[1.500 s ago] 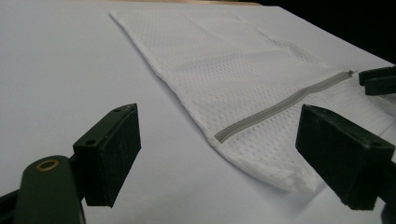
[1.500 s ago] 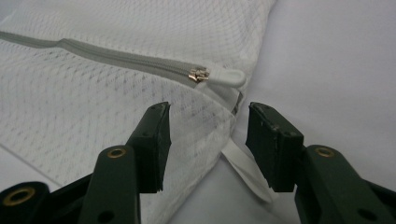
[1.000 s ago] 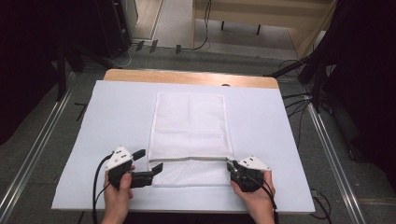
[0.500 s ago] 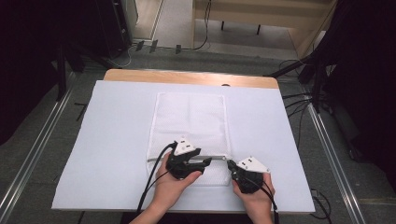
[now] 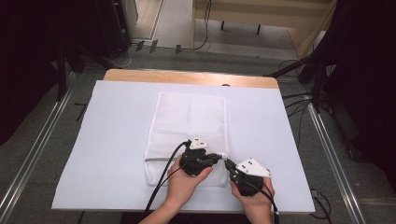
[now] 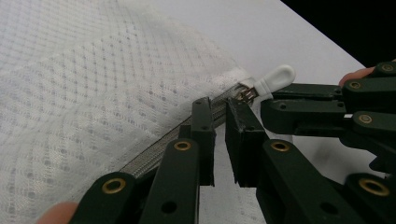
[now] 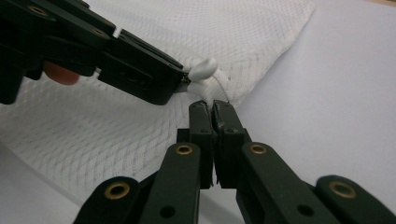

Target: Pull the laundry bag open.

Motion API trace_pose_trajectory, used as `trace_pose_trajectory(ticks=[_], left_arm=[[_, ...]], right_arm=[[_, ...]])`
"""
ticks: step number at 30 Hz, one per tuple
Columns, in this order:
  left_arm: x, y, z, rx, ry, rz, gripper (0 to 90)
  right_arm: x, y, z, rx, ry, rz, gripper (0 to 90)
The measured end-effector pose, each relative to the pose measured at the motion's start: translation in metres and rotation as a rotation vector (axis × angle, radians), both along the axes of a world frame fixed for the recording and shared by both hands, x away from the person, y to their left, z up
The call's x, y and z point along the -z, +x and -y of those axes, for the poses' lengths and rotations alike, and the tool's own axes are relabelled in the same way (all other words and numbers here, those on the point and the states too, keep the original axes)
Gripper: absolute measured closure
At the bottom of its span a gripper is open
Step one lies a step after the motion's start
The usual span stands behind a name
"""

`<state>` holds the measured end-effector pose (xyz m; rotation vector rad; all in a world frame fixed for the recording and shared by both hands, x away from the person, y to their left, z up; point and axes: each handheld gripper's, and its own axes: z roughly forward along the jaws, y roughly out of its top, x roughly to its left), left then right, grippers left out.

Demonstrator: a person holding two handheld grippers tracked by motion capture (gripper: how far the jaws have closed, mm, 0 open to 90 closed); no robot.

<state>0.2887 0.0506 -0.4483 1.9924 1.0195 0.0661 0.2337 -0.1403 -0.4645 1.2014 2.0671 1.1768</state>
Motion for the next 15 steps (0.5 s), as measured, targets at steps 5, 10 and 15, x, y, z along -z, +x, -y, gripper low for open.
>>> trace_pose_trajectory(ticks=[5,10,15], left_arm=[[-0.002,0.002,-0.003,0.001,-0.028,-0.015,76.5],[-0.010,0.003,-0.010,0.032,-0.119,-0.045,56.3],[-0.015,0.001,-0.008,0.016,-0.149,-0.044,50.3]], right_arm=[[-0.002,-0.001,0.000,-0.005,0.021,0.010,89.5],[-0.002,-0.001,-0.001,-0.010,0.012,0.020,89.5],[-0.002,-0.001,-0.004,-0.007,-0.001,0.024,89.5]])
